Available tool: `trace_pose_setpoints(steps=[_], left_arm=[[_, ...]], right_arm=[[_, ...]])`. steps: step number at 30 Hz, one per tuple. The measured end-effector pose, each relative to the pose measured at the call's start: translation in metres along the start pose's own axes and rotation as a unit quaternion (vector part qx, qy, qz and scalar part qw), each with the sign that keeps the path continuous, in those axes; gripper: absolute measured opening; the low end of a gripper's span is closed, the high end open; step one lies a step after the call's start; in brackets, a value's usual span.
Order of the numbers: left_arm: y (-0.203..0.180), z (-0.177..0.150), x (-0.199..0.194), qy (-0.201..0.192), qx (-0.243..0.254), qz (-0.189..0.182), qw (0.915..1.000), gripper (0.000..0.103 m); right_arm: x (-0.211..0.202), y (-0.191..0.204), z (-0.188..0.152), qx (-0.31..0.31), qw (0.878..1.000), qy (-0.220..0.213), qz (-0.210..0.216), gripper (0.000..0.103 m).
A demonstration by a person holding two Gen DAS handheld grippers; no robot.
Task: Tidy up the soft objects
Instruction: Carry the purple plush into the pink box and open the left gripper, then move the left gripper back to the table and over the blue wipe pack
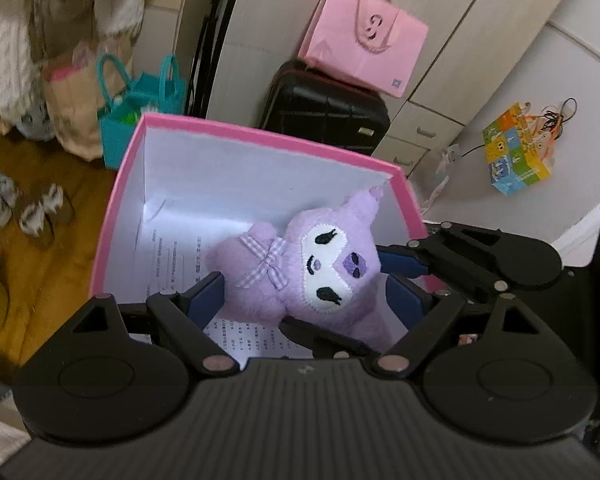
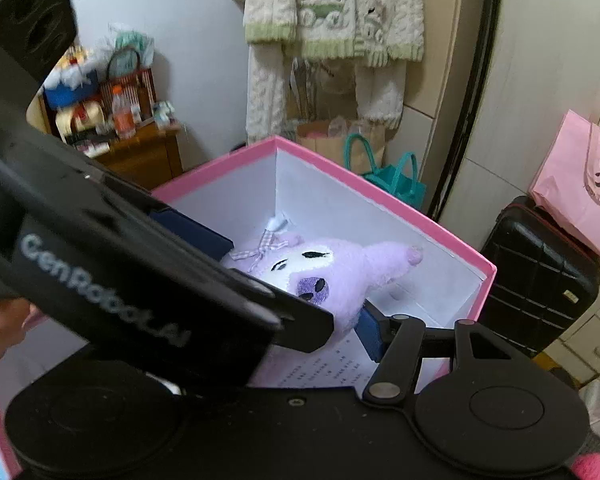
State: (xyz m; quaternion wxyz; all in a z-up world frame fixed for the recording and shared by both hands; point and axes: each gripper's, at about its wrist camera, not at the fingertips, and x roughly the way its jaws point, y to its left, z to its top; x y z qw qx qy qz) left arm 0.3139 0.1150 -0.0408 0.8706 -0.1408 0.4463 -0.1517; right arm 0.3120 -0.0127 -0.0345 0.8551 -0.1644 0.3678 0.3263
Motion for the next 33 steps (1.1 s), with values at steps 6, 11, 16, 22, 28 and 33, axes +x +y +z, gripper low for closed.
trace_pose_setpoints(steps=[6, 11, 16, 22, 28, 33], left_arm=[[0.003, 0.001, 0.012, 0.032, -0.019, -0.033, 0.9987, 0.085], [0.002, 0.001, 0.012, 0.02, -0.018, -0.009, 0.9996, 0.085], [-0.003, -0.005, -0.013, -0.014, 0.021, 0.014, 0.9996, 0.086], [-0.029, -0.025, -0.066, -0.059, 0.1, 0.055, 0.9917, 0.086], [-0.053, -0.044, -0.11, -0.074, 0.14, 0.072, 0.9848, 0.087], [-0.069, -0.069, -0.137, -0.069, 0.164, 0.06, 0.9822, 0.088]], right_arm=[[0.012, 0.005, 0.001, -0.026, 0.999, 0.03, -0.032, 0.066], [0.012, 0.008, 0.001, -0.04, 0.997, 0.034, -0.05, 0.067], [-0.008, 0.005, -0.005, -0.048, 0.995, 0.016, -0.083, 0.07], [-0.057, 0.003, -0.019, -0.025, 0.997, -0.014, -0.069, 0.07], [-0.106, 0.012, -0.031, -0.019, 0.997, -0.041, -0.061, 0.07], [-0.142, 0.027, -0.044, -0.023, 0.997, -0.052, -0.055, 0.07]])
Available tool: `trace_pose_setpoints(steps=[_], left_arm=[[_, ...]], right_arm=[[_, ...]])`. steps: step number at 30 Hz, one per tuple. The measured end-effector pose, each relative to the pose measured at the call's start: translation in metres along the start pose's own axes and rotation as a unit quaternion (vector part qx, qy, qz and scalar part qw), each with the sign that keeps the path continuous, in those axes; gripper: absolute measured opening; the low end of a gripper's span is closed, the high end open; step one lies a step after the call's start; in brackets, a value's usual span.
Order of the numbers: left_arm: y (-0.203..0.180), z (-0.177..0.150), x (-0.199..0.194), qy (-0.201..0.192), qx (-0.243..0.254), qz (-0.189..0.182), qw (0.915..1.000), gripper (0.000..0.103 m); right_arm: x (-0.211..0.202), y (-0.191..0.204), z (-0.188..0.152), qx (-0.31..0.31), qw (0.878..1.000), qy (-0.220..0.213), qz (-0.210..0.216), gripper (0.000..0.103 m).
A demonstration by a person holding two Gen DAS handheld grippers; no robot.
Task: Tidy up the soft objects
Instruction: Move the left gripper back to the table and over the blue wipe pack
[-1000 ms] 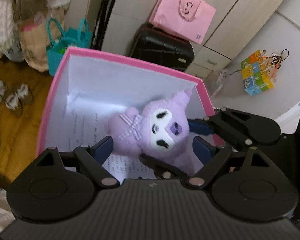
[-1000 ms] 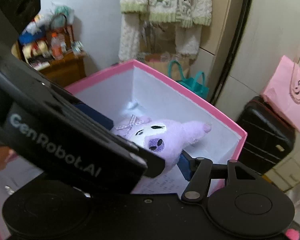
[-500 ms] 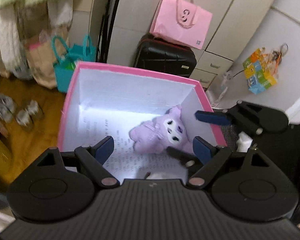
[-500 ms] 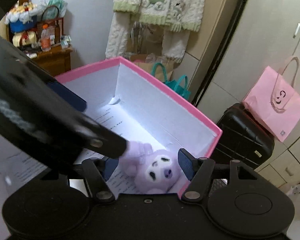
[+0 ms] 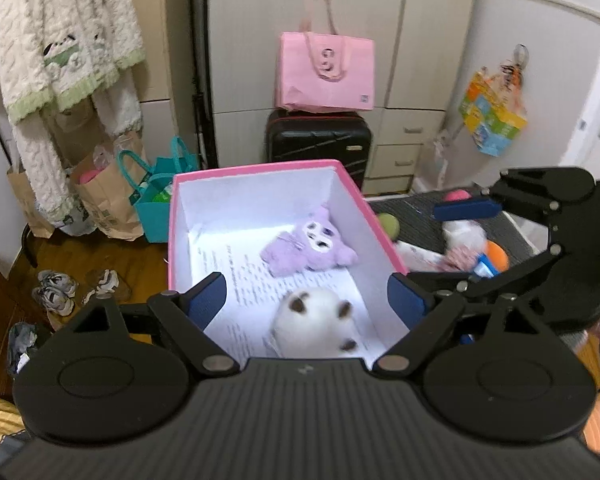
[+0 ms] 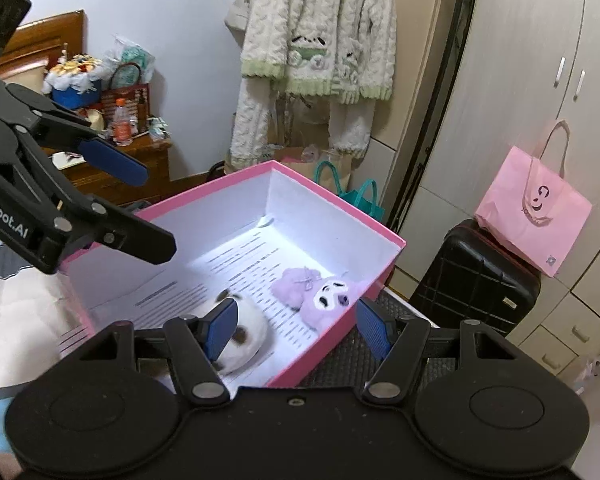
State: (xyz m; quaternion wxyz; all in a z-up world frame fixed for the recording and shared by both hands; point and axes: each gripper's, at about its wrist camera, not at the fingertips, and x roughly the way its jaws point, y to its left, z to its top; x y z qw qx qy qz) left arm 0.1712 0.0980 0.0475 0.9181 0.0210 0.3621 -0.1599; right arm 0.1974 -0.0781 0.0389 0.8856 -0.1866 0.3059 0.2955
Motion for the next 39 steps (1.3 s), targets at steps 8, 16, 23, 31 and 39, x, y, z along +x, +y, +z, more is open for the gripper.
trace_pose_setpoints(steps=[8, 16, 23, 31, 39], left_arm=[[-0.041, -0.023, -0.038, -0.006, 0.039, -0.016, 0.9991, 0.088], [-0.091, -0.042, -0.059, -0.009, 0.1, -0.031, 0.9945, 0.088], [-0.134, -0.056, -0.059, 0.004, 0.134, -0.061, 0.9891, 0.088], [-0.163, -0.059, -0.021, 0.031, 0.131, -0.099, 0.9859, 0.088], [-0.177, -0.065, 0.017, -0.015, 0.105, -0.081, 0.991, 0.088]], right_arm=[[-0.055, 0.016, -0.023, 0.0, 1.0, -0.008, 0.004, 0.07], [-0.099, 0.03, -0.053, -0.015, 1.0, -0.021, -0.009, 0.073], [-0.131, 0.018, -0.09, 0.001, 0.999, -0.035, -0.031, 0.073], [-0.142, -0.02, -0.131, 0.051, 0.996, -0.05, -0.05, 0.074], [-0.111, -0.056, -0.17, 0.071, 0.994, -0.058, -0.06, 0.074]])
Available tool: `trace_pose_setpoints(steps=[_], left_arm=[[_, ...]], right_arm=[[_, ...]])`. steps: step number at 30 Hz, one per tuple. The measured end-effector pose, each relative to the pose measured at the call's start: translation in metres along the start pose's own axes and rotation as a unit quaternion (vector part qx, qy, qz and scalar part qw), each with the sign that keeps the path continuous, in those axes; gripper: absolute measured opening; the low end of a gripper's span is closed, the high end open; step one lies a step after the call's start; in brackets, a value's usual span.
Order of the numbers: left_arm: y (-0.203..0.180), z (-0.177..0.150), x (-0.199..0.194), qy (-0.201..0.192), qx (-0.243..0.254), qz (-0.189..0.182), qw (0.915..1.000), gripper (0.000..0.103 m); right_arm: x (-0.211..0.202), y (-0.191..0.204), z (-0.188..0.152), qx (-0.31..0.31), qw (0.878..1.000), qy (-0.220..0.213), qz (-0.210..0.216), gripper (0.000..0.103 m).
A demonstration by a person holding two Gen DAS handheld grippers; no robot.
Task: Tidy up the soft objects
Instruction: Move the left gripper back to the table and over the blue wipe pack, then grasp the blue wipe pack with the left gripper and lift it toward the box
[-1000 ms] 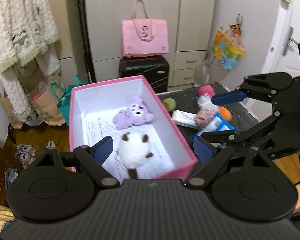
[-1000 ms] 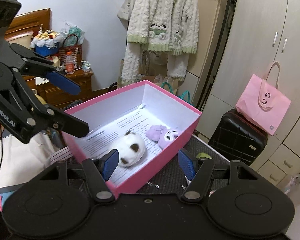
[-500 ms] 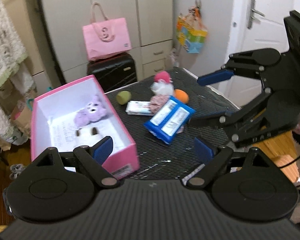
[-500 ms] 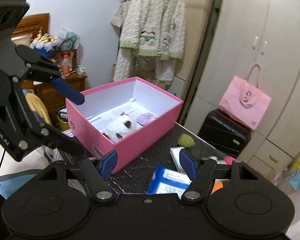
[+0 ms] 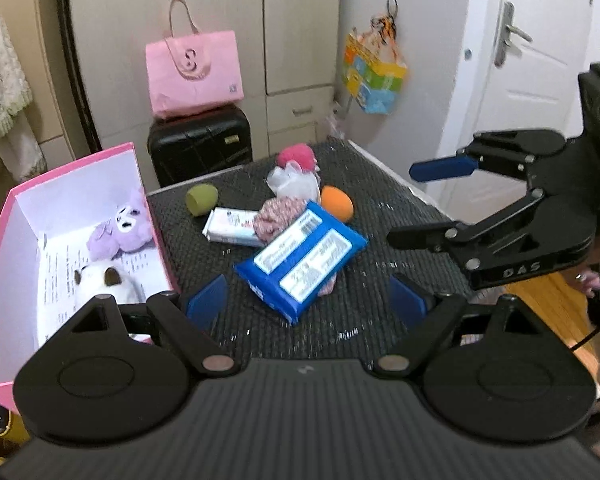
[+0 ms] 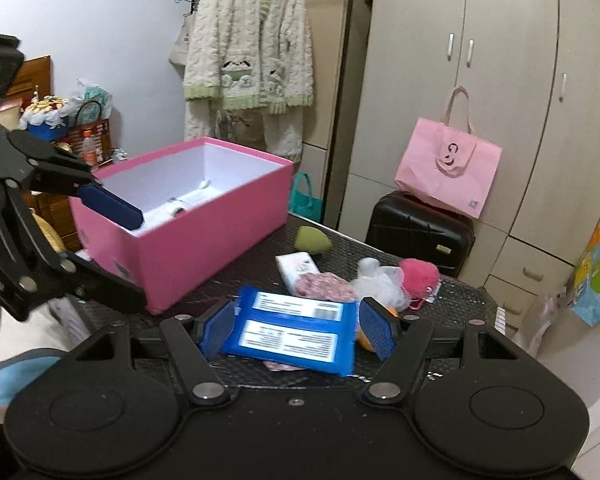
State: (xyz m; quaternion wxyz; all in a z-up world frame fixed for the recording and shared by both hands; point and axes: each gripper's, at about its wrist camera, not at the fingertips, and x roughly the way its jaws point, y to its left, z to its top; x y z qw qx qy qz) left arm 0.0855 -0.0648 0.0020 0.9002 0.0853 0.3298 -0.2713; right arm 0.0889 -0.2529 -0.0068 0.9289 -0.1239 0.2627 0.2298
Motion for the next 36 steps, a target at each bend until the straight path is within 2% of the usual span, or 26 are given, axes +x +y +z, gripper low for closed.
trace_pose_setpoints(steps=[8, 15, 18, 20, 23, 26, 29, 32, 34, 35, 36], left_arm=[[-0.013, 0.002, 0.033, -0.039, -0.002, 0.03, 0.9988, 0.087], [-0.005, 0.007, 0.083, -0.011, -0.056, 0.013, 0.9983, 0.085], [-0.003, 0.002, 0.102, -0.008, -0.072, 0.024, 0.9971, 0.084], [0.0, -0.003, 0.113, -0.006, -0.098, 0.034, 0.9946, 0.082], [0.0, -0.01, 0.123, -0.015, -0.12, 0.067, 0.9904, 0.081], [-0.004, -0.016, 0.132, -0.021, -0.13, 0.1, 0.9862, 0.081], [0.0, -0.022, 0.135, -0.023, -0.166, 0.117, 0.9788, 0.081], [0.006, -0.029, 0.136, -0.023, -0.194, 0.124, 0.9729, 0.081], [0.013, -0.032, 0.139, -0.011, -0.217, 0.115, 0.9693, 0.08], [0.017, -0.033, 0.141, -0.008, -0.227, 0.105, 0.9682, 0.077], [0.021, -0.035, 0.142, -0.006, -0.239, 0.097, 0.966, 0.065]], right_arm=[[0.042, -0.028, -0.03, 0.0, 1.0, -0.006, 0.016, 0.074], [0.077, -0.034, -0.045, -0.003, 1.0, 0.006, 0.019, 0.073], [0.089, -0.041, -0.05, 0.018, 0.999, 0.007, 0.033, 0.071], [0.095, -0.044, -0.054, 0.033, 0.999, 0.005, 0.034, 0.064], [0.102, -0.046, -0.06, 0.048, 0.998, -0.001, 0.035, 0.057], [0.106, -0.051, -0.062, 0.079, 0.996, -0.001, 0.049, 0.053], [0.11, -0.052, -0.067, 0.092, 0.995, 0.004, 0.045, 0.053], [0.111, -0.055, -0.068, 0.109, 0.993, 0.011, 0.049, 0.053], [0.112, -0.057, -0.07, 0.113, 0.992, 0.018, 0.053, 0.053], [0.113, -0.059, -0.07, 0.117, 0.991, 0.021, 0.056, 0.053], [0.114, -0.062, -0.07, 0.125, 0.99, 0.024, 0.063, 0.053]])
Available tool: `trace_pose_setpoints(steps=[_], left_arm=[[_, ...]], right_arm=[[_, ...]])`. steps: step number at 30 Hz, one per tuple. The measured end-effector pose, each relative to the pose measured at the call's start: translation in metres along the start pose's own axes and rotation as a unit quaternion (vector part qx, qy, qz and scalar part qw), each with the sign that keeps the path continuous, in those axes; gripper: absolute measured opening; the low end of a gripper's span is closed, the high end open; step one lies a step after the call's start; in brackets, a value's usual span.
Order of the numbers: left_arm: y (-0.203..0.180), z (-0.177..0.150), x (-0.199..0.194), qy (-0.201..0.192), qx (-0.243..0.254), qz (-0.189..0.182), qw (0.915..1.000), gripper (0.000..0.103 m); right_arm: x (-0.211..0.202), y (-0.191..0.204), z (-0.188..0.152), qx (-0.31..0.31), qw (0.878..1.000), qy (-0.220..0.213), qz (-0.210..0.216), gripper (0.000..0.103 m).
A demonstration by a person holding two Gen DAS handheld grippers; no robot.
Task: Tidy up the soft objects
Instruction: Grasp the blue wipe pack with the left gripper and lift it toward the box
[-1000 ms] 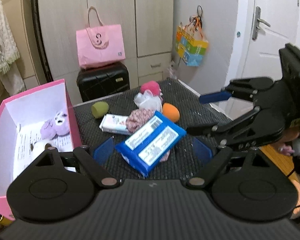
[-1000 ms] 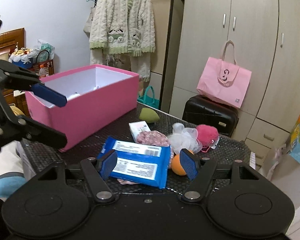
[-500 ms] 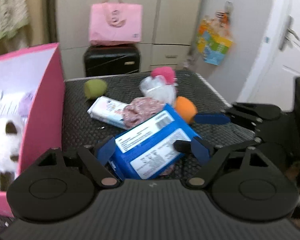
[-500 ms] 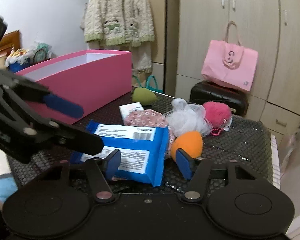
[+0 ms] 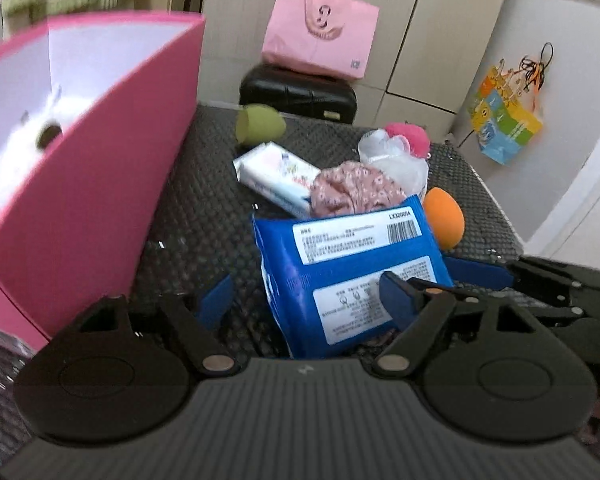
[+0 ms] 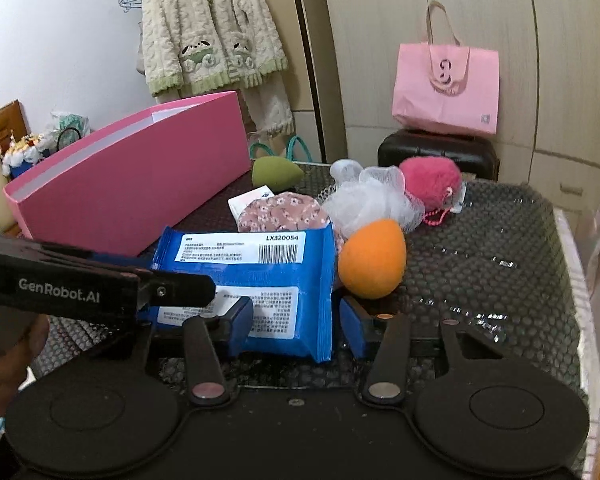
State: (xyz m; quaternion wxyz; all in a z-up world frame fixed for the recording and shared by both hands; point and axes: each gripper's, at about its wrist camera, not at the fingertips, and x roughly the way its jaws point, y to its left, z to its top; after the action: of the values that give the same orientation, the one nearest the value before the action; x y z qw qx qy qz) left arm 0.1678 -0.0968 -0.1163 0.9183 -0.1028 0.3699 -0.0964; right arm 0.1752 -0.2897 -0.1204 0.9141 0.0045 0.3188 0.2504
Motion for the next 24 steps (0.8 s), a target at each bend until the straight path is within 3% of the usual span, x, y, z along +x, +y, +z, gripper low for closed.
trace_pose_setpoints(steps=[3, 4, 7, 14, 19, 24], left_arm=[[-0.001, -0.004, 0.0, 0.0, 0.007, -0.015, 0.9999, 0.047], [-0.004, -0.006, -0.001, -0.001, 0.008, -0.015, 0.9999, 0.045], [-0.012, -0.011, -0.007, -0.014, 0.029, -0.004, 0.9995, 0.04], [-0.017, -0.018, -0.026, -0.035, 0.059, -0.025, 0.9973, 0.039], [-0.02, -0.024, -0.036, -0.024, 0.083, -0.044, 0.9953, 0.039], [-0.017, -0.03, -0.049, -0.013, 0.098, -0.062, 0.9932, 0.039]], right_arm=[[0.002, -0.01, 0.0, 0.033, 0.999, 0.01, 0.031, 0.044], [0.003, -0.013, -0.001, 0.043, 0.998, 0.013, 0.045, 0.04], [0.002, -0.008, -0.002, 0.029, 0.999, 0.012, 0.036, 0.034], [-0.015, 0.01, -0.004, 0.007, 1.0, 0.013, 0.009, 0.033], [-0.028, 0.02, -0.009, 0.011, 1.0, 0.025, -0.007, 0.038], [-0.041, 0.029, -0.016, 0.023, 0.999, 0.036, -0.012, 0.036]])
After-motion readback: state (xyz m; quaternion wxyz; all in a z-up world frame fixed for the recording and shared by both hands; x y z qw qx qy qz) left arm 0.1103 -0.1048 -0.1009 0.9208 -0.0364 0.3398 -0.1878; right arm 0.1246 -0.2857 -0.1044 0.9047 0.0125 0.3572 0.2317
